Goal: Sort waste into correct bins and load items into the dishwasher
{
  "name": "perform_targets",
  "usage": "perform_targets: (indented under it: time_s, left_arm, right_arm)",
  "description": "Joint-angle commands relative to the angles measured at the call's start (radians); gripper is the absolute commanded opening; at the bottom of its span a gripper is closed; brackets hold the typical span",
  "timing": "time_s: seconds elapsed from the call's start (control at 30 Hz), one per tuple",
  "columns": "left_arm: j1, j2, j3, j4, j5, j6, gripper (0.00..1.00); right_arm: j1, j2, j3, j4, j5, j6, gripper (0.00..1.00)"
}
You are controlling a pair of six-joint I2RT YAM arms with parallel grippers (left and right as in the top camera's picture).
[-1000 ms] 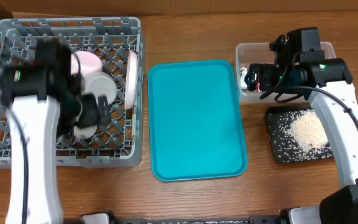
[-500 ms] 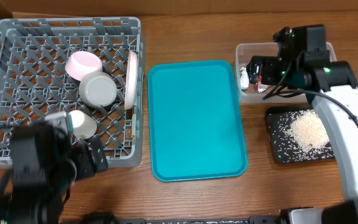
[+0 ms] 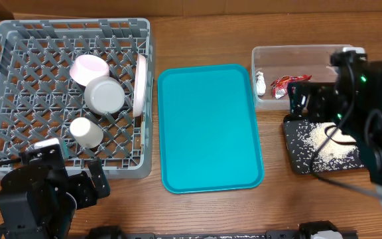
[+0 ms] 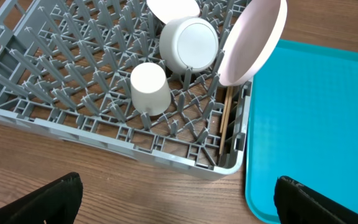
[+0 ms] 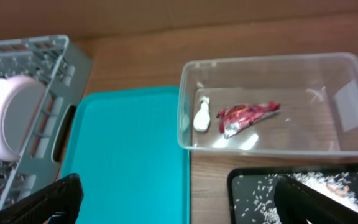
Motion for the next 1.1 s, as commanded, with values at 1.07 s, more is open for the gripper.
perform_targets:
  time_s: [1.07]
  left_arm:
    - [-0.001,-0.001,-0.007,0.003,0.005,0.008,1.0]
  right_arm:
    - [-0.003,-0.11,-0.03,0.01,0.007,-0.008,1.0]
